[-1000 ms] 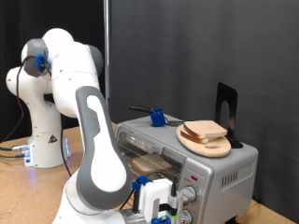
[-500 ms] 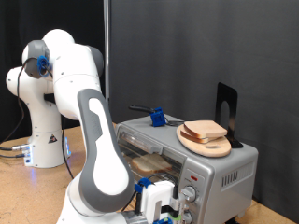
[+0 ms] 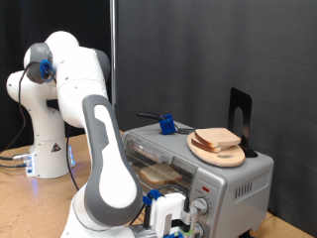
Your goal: Make a piece of toast with the oven
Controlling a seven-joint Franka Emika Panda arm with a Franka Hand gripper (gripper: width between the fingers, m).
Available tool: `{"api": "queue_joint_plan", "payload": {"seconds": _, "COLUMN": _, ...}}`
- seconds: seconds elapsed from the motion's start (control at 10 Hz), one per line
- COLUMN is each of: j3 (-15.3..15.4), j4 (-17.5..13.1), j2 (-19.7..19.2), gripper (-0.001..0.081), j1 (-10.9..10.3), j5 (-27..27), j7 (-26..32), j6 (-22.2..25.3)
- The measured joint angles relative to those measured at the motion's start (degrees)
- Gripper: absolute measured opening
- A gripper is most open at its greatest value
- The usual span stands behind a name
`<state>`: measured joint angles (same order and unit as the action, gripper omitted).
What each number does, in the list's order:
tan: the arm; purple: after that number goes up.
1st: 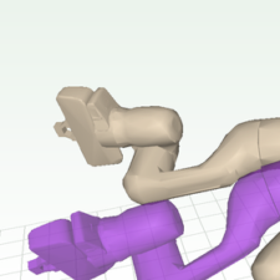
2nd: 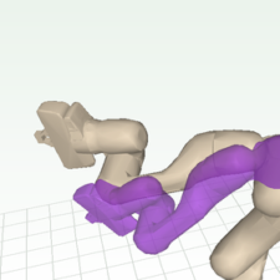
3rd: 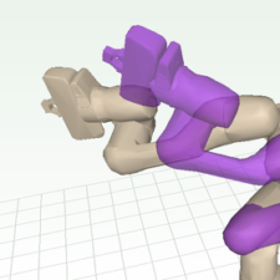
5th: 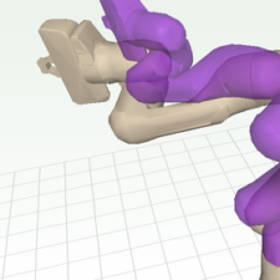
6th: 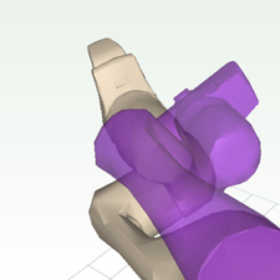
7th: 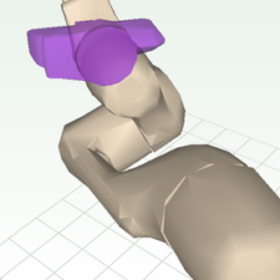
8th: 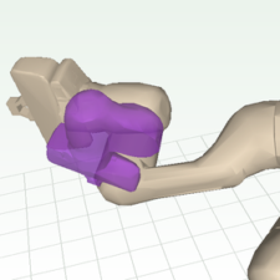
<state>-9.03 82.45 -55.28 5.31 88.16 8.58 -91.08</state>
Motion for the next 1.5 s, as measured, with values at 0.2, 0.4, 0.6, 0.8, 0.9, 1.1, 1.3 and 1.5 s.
{"api": "queue_joint_plan", "payload": {"seconds": 0.2, "j3": 0.0, "j4": 0.0, "j2": 0.0, "gripper": 0.0087, "j1": 0.0, "j5": 0.0, "j7": -0.7, "j6": 0.0}}
{"api": "queue_joint_plan", "payload": {"seconds": 0.4, "j3": 0.0, "j4": 0.0, "j2": 0.0, "gripper": 0.0087, "j1": 0.0, "j5": 0.0, "j7": -0.3, "j6": 0.0}}
{"api": "queue_joint_plan", "payload": {"seconds": 0.6, "j3": 0.0, "j4": 0.0, "j2": 0.1, "gripper": 0.0087, "j1": 0.0, "j5": 0.0, "j7": 4.7, "j6": 0.0}}
{"api": "queue_joint_plan", "payload": {"seconds": 0.8, "j3": 0.0, "j4": 0.2, "j2": 0.3, "gripper": 0.0089, "j1": 0.0, "j5": 0.0, "j7": 11.6, "j6": 0.0}}
{"api": "queue_joint_plan", "payload": {"seconds": 0.9, "j3": 0.0, "j4": 0.4, "j2": 0.4, "gripper": 0.0089, "j1": 0.0, "j5": 0.3, "j7": 14.3, "j6": 0.0}}
{"api": "queue_joint_plan", "payload": {"seconds": 1.1, "j3": 0.0, "j4": 1.1, "j2": 0.8, "gripper": 0.0089, "j1": 0.0, "j5": 1.0, "j7": 19.6, "j6": 0.0}}
{"api": "queue_joint_plan", "payload": {"seconds": 1.3, "j3": 0.1, "j4": 1.8, "j2": 1.1, "gripper": 0.0089, "j1": 0.0, "j5": 1.8, "j7": 25.7, "j6": 0.1}}
{"api": "queue_joint_plan", "payload": {"seconds": 1.5, "j3": 0.1, "j4": 2.6, "j2": 1.3, "gripper": 0.0089, "j1": 0.1, "j5": 4.0, "j7": 30.9, "j6": 0.2}}
